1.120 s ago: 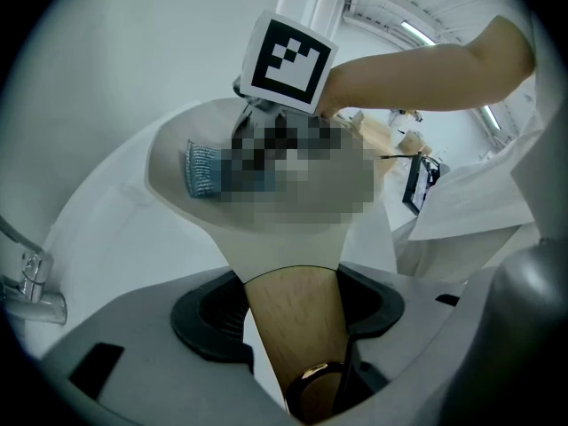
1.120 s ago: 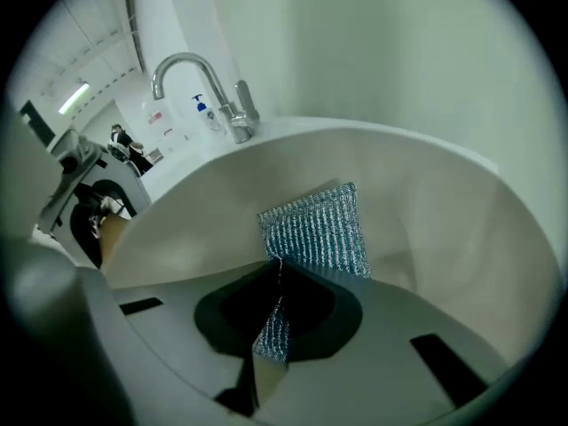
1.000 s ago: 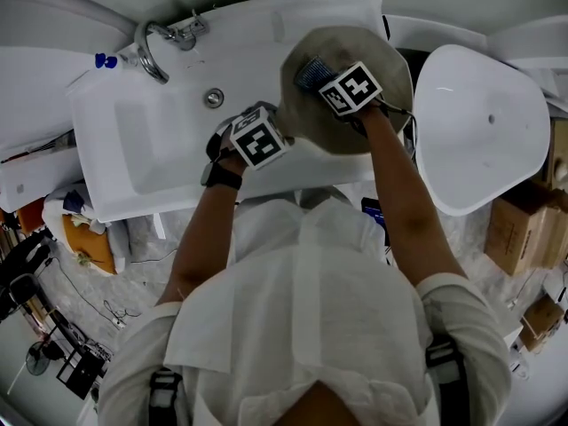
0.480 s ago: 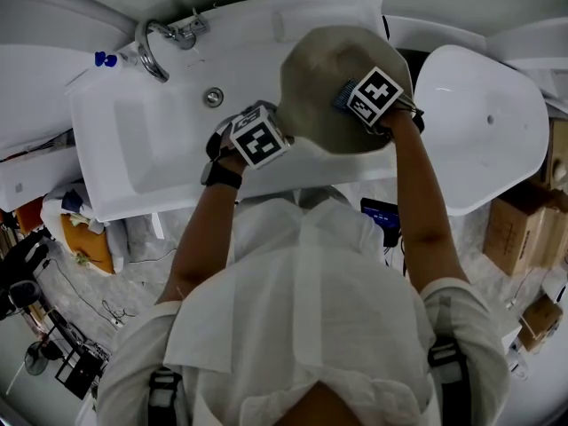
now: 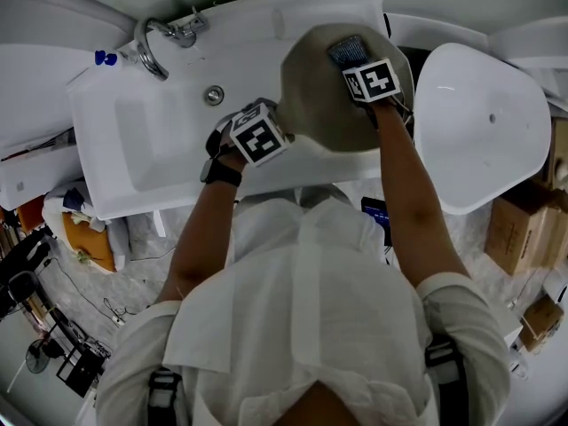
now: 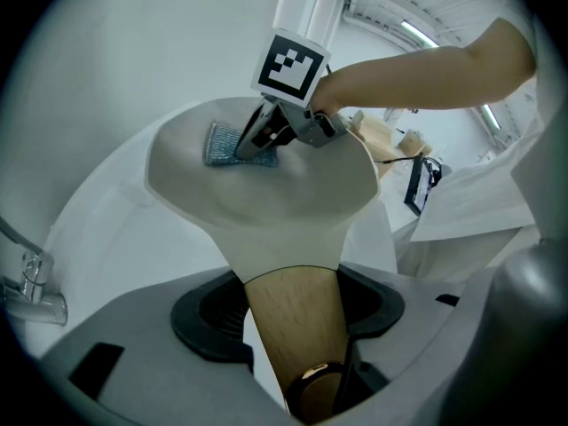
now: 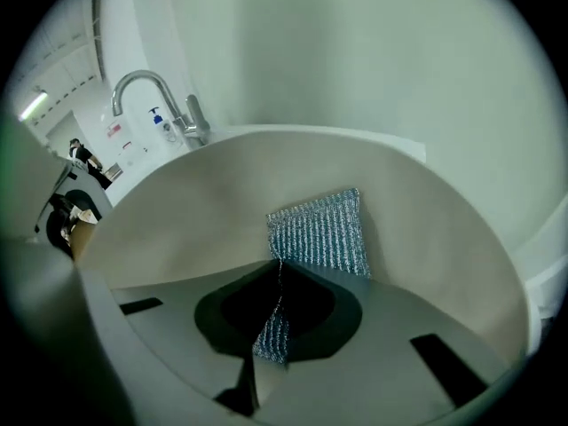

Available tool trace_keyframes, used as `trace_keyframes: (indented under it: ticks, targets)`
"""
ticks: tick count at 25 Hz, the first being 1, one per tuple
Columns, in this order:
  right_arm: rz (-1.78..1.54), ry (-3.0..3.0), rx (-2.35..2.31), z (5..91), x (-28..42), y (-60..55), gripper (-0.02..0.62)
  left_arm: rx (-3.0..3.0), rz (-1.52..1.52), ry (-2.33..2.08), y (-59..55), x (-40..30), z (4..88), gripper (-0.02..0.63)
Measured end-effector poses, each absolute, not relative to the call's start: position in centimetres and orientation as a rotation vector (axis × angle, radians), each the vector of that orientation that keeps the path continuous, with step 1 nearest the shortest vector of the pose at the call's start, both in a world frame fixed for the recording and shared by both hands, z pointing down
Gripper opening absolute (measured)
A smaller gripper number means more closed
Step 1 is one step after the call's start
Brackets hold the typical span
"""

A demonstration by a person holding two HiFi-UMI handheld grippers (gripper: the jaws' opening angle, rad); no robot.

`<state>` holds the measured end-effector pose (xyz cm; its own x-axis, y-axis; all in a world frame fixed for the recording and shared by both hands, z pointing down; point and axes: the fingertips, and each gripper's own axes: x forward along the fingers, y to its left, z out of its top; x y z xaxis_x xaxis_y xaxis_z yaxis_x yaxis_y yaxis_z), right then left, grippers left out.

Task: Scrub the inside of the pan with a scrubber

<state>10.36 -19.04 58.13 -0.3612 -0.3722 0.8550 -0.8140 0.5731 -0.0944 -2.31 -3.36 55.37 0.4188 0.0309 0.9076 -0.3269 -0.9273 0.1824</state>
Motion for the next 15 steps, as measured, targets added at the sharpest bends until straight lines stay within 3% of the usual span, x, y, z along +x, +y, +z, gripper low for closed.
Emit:
trace_keyframes:
  ticks: [8,15]
  targets:
    - [0.766,-1.984,0.445,58.6,3.4,-10.6,0.020,2.343,1.510,-0.257,-3.3,-2.4,55.4,0.278]
    - [0.875,-1.762,0.377,59.3,9.2,-7.2,0.020,2.349,1.498,-0.261,-3.4,-2.4,55.4,0.276]
